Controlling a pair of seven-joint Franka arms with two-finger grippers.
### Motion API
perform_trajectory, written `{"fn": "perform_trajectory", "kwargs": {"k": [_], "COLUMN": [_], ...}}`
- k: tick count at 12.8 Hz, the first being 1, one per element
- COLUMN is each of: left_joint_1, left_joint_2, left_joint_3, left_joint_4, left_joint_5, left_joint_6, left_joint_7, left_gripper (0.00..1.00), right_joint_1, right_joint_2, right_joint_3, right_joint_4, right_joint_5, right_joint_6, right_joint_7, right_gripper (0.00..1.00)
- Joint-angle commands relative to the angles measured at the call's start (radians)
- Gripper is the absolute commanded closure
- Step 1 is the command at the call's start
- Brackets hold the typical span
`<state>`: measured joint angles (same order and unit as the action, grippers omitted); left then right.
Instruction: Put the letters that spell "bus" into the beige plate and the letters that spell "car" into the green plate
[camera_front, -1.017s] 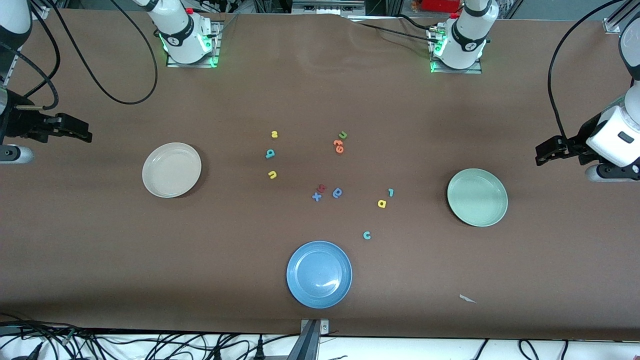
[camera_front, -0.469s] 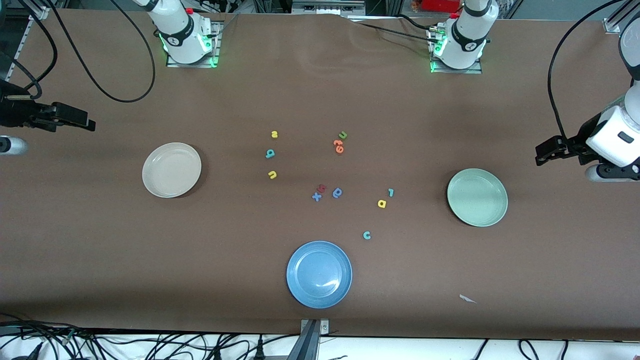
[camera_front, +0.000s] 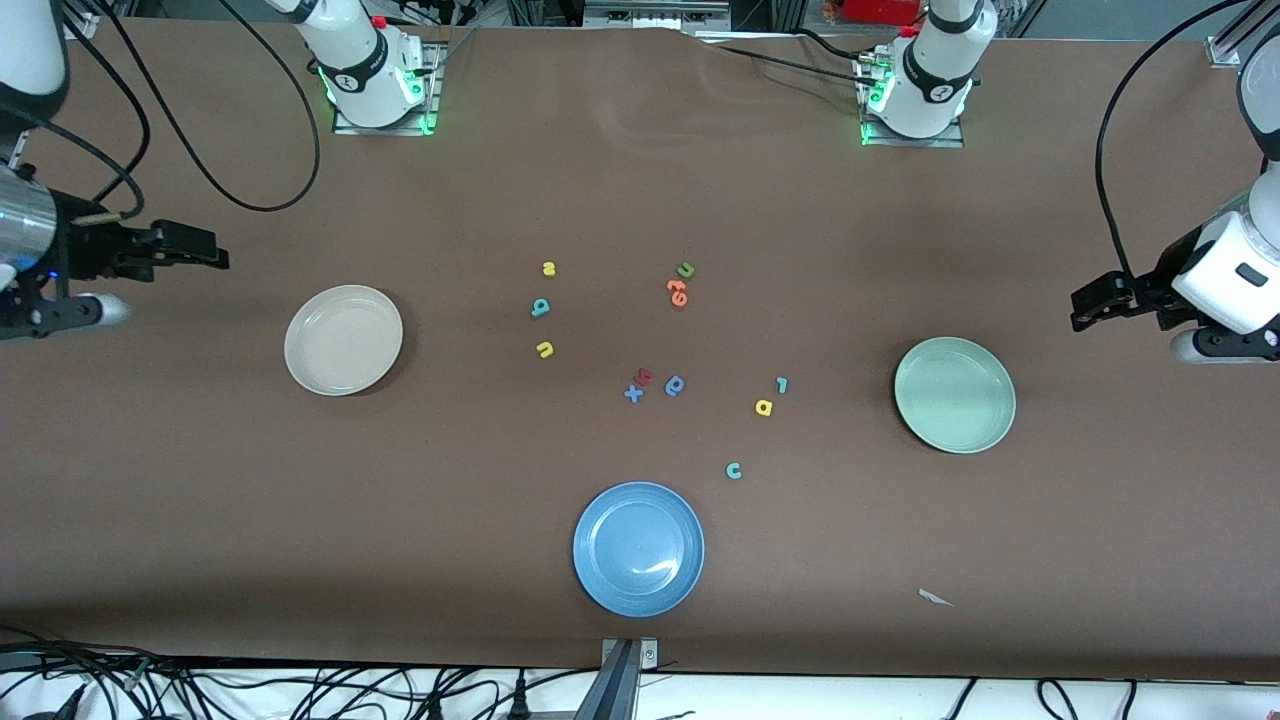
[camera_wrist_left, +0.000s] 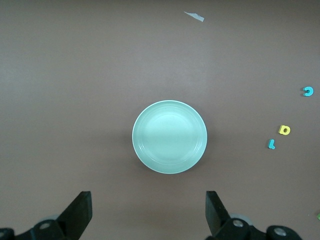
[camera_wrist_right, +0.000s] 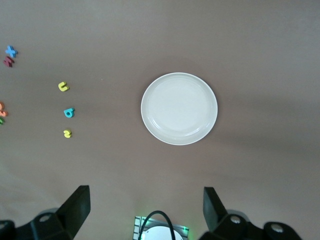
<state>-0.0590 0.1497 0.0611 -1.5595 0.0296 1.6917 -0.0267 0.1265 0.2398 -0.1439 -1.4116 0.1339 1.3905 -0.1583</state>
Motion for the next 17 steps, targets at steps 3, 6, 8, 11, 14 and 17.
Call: {"fn": "perform_trajectory", "kwargs": {"k": [3, 6, 8, 11, 14, 17], "left_joint_1": [-0.002, -0.007, -0.042, -0.09, -0.223, -0.323], "left_joint_2": [0.094, 0.201, 0.302, 0.385, 0.456, 0.534], "left_joint_3": [0.002, 0.002, -0.012, -0.014, -0.012, -0.01], "left_joint_4": [0.006, 0.047, 0.059, 0.053, 0.047, 0.047], "left_joint_5": [-0.025, -0.039, -0.039, -0.19, -0.204, -0.203], "left_joint_6": [0.026, 0.055, 0.095, 0.219, 0.356, 0.463], "left_joint_7": [0.005, 0.007, -0.002, -0.013, -0.113, -0.195], "left_gripper": [0.0, 0.0, 0.0, 0.0, 0.0, 0.0], "right_joint_1": [0.037, 0.065, 0.065, 0.064, 0.062, 0.064], "right_joint_2": [0.045, 0.076, 0.075, 0.062, 0.049, 0.013], "right_joint_3": [0.003, 0.044, 0.125, 0.236, 0.34, 0.414], "right_joint_4": [0.017, 0.005, -0.042, -0.16, -0.282, -0.447], "right_joint_5": [-0.036, 0.039, 0.027, -0.005, -0.051, -0.085], "right_joint_6": [-0.002, 0.039, 0.121, 0.256, 0.402, 0.592], "right_joint_7": [-0.032, 0.101, 0.131, 0.29, 0.419, 0.532], "right_gripper": [0.0, 0.0, 0.0, 0.0, 0.0, 0.0]}}
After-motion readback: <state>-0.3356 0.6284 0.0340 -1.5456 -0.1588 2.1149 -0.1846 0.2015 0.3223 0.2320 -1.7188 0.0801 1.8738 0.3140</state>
